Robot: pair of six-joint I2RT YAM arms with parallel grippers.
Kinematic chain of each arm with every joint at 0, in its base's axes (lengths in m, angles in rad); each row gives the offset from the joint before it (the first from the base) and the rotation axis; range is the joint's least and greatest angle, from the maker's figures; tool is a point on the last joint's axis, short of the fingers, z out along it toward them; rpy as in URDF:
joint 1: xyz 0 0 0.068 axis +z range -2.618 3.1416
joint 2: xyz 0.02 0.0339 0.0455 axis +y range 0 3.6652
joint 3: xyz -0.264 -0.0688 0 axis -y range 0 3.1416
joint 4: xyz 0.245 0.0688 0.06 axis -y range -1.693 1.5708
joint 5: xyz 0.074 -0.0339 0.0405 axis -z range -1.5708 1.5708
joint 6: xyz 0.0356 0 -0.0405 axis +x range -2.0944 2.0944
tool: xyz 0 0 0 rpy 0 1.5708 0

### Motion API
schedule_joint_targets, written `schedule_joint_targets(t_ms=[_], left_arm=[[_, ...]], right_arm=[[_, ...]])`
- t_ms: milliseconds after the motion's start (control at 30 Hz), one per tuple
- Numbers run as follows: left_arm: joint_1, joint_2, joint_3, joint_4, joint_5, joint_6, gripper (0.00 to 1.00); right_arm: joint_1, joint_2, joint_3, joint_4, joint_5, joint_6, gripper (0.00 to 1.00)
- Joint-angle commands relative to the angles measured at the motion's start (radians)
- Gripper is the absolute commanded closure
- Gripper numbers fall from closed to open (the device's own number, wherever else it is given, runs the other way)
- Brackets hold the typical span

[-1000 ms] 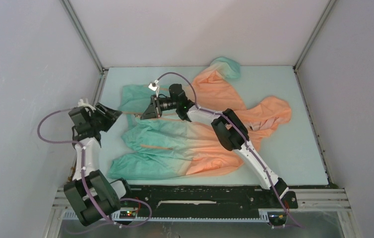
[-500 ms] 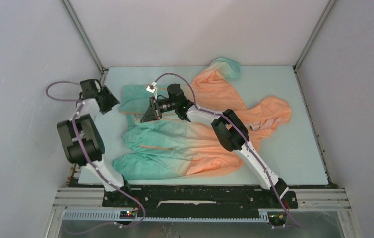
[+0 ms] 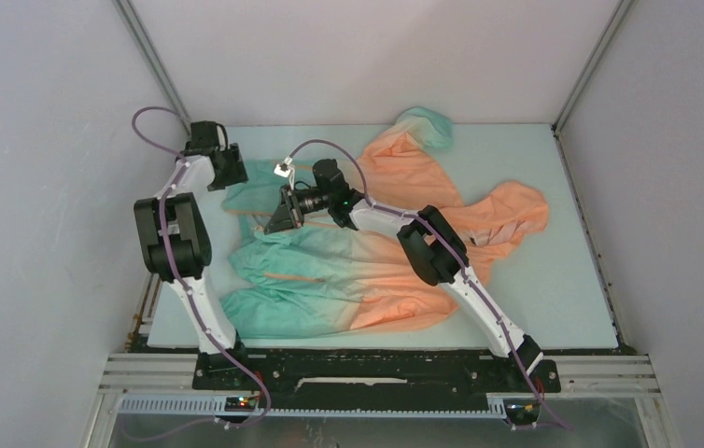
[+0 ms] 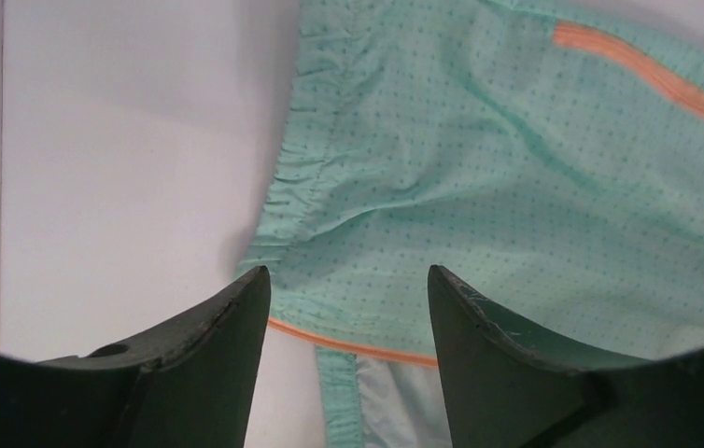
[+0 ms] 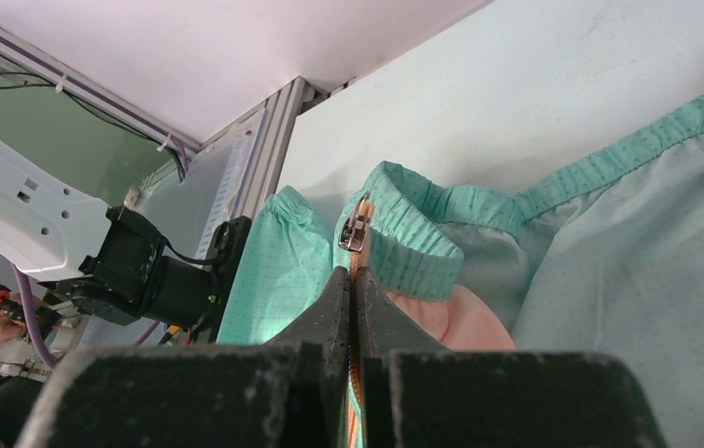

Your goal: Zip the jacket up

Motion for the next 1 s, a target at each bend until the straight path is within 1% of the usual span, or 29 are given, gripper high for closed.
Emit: schedule_joint_targets(t_ms=[0, 100, 267, 333, 533, 767, 867, 967], left_arm=[[0.005, 0.054, 0.127, -0.136, 0.017, 0.133, 0.32], [0.005, 0.099, 0.198, -0.211, 0.009, 0.168, 0.32], [0.005, 0.131, 0.213, -0.253, 0.060, 0.160, 0.32], [0.005, 0.139, 0.211, -0.269, 0.054, 0.155, 0.32], [0.013, 0.134, 0.189, -0.273, 0.028, 0.160, 0.34], [0.019, 0.171, 0.189, -0.281, 0.028, 0.130, 0.35], [0.023, 0.185, 0.204, -0.285, 0.008, 0.107, 0.33], [0.031, 0.174, 0.201, -0.265, 0.031, 0.093, 0.32]], right_arm=[[0.005, -0.067, 0.007, 0.023, -0.025, -0.023, 1.00], [0.005, -0.063, 0.011, 0.028, -0.027, -0.019, 1.00], [0.005, -0.060, 0.015, 0.027, -0.031, -0.016, 1.00], [0.006, -0.062, 0.013, 0.027, -0.033, -0.018, 1.00], [0.007, -0.061, 0.013, 0.032, -0.036, -0.015, 1.00], [0.009, -0.059, 0.014, 0.033, -0.038, -0.016, 1.00], [0.009, -0.058, 0.016, 0.029, -0.039, -0.017, 1.00], [0.009, -0.055, 0.020, 0.028, -0.041, -0.017, 1.00]])
